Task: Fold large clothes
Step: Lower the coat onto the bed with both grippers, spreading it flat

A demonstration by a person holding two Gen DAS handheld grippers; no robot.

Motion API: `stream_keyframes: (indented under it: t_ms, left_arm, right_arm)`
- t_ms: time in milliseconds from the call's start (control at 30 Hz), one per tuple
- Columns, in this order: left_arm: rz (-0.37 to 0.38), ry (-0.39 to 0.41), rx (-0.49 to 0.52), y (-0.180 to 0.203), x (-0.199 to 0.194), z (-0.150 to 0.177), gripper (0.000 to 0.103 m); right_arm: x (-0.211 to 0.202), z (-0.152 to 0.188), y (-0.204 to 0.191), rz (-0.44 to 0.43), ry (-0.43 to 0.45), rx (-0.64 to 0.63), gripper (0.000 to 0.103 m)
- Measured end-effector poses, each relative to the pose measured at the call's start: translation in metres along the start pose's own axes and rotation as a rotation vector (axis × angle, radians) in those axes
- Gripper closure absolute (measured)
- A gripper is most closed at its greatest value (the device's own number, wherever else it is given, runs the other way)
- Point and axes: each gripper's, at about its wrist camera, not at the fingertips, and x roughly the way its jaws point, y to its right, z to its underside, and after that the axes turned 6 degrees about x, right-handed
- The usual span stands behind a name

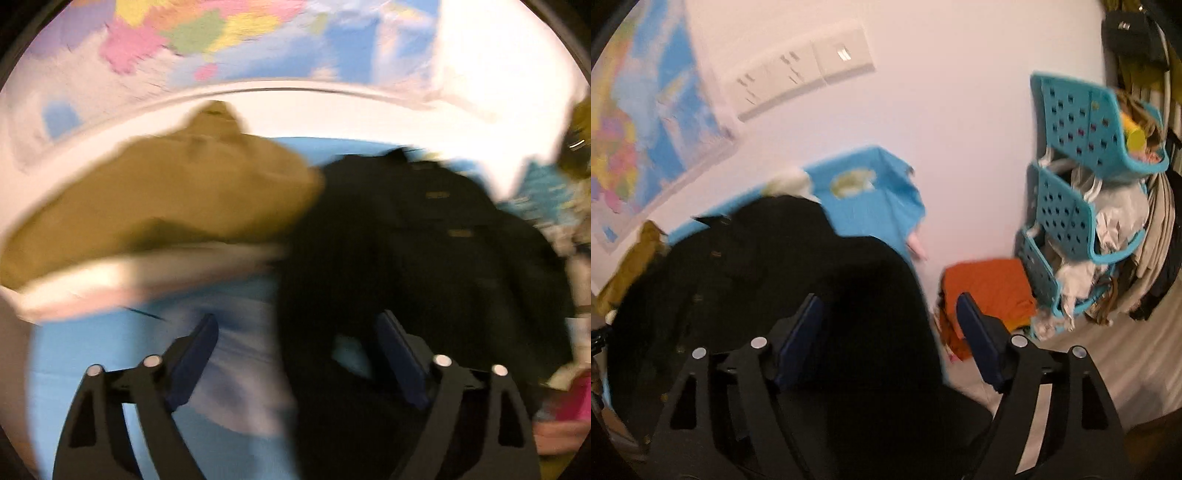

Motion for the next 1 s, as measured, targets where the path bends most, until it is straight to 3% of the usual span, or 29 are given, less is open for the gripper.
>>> stream_keyframes:
  t_ms: [67, 200, 267, 367, 433, 500, 567, 600, 667, 733, 800, 867, 933, 1000]
  left_arm:
    - [0.070, -0.003, 0.020, 0.010, -0.006, 0.013, 0.015]
    - [0.115, -0.093, 0.059, 0.026, 0.009, 0.042, 0.017]
    - [0.100, -0.112, 0.090, 0.031, 0.021, 0.056, 0.049]
    - [0.134, -0.090, 0.050, 0.026, 0.012, 0.064, 0.079]
    - [0.056, -0.049, 0.027, 0.009, -0.006, 0.060, 0.094]
    - [-0.059, -0.012, -0.017, -0.022, -0.031, 0.048, 0.094]
    - [-0.252, -0.004, -0.008, -0.039, -0.043, 0.045, 0.085]
    - [-0.389, -0.019, 0.002, -0.047, -0.046, 0.046, 0.081]
    - [-0.514, -0.053, 0.019, -0.049, -0.041, 0.049, 0.066]
    - [-0.434, -0.042, 0.010, -0.046, -0.041, 0.056, 0.061]
    - [-0.200, 0.016, 0.011, -0.035, -0.049, 0.062, 0.050]
    - [0.055, 0.092, 0.064, -0.013, -0.060, 0.071, 0.025]
    - [0.149, 0.127, 0.135, 0.010, -0.063, 0.079, 0.022]
    - [0.208, 0.100, 0.222, 0.032, -0.050, 0.089, 0.019]
  right_arm:
    - [-0.022, 0.015, -0.016, -0.105, 0.012, -0.039, 0.025]
    - [-0.036, 0.060, -0.046, -0.329, -0.066, -0.114, 0.023]
    - [-0.033, 0.085, -0.058, -0.378, -0.112, -0.142, 0.022]
    - [-0.018, 0.117, -0.067, -0.386, -0.188, -0.140, 0.022]
    - [-0.010, 0.128, -0.065, -0.391, -0.215, -0.099, 0.022]
    - [-0.009, 0.132, -0.063, -0.420, -0.209, -0.081, 0.022]
    - [-0.009, 0.132, -0.061, -0.448, -0.199, -0.057, 0.022]
    - [-0.009, 0.132, -0.059, -0.456, -0.192, -0.044, 0.022]
    - [-0.007, 0.130, -0.051, -0.470, -0.177, -0.011, 0.021]
    - [-0.004, 0.130, -0.045, -0.481, -0.166, 0.039, 0.019]
    - [0.000, 0.131, -0.040, -0.491, -0.165, 0.075, 0.016]
    - [0.002, 0.132, -0.043, -0.484, -0.153, 0.069, 0.013]
    - [0.002, 0.132, -0.046, -0.486, -0.146, 0.064, 0.012]
    - [0.005, 0.133, -0.049, -0.492, -0.136, 0.063, 0.012]
